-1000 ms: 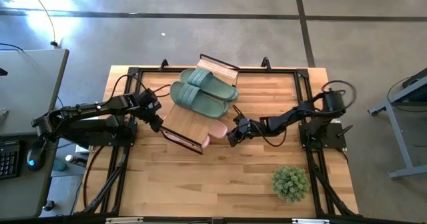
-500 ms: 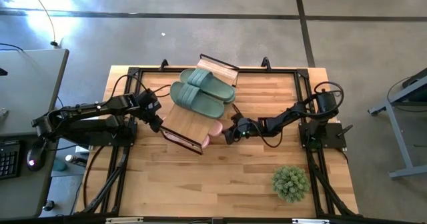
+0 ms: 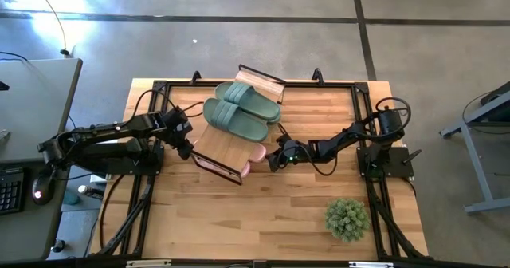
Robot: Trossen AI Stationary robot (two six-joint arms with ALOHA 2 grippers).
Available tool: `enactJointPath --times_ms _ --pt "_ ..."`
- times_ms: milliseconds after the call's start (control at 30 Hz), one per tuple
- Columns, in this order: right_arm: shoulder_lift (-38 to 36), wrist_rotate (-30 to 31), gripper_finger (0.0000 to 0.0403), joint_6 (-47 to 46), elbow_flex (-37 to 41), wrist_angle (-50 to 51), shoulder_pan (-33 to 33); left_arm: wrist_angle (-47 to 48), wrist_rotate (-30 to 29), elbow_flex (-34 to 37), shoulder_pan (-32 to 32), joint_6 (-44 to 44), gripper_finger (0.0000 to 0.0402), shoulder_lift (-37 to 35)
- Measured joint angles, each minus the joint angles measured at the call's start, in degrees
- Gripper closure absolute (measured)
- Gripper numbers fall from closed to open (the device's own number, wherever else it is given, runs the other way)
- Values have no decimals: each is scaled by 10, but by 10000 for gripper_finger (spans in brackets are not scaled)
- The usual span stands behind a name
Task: Pick and place slides into the shelf
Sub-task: Put the pink slide on the shelf
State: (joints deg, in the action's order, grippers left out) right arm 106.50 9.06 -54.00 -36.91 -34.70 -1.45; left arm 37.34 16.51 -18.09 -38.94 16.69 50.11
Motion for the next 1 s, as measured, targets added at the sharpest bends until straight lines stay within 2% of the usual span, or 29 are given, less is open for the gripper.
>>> enactJointPath --times_ms 333,567,1000 --pt "1 3 403 16 -4 6 -1 -14 -3 0 0 -5 401 -4" --pt "3 -16 403 25 -37 65 8 -14 -4 0 0 1 401 -4" --pt "4 3 403 42 -41 57 5 -4 0 0 0 -21 401 -4"
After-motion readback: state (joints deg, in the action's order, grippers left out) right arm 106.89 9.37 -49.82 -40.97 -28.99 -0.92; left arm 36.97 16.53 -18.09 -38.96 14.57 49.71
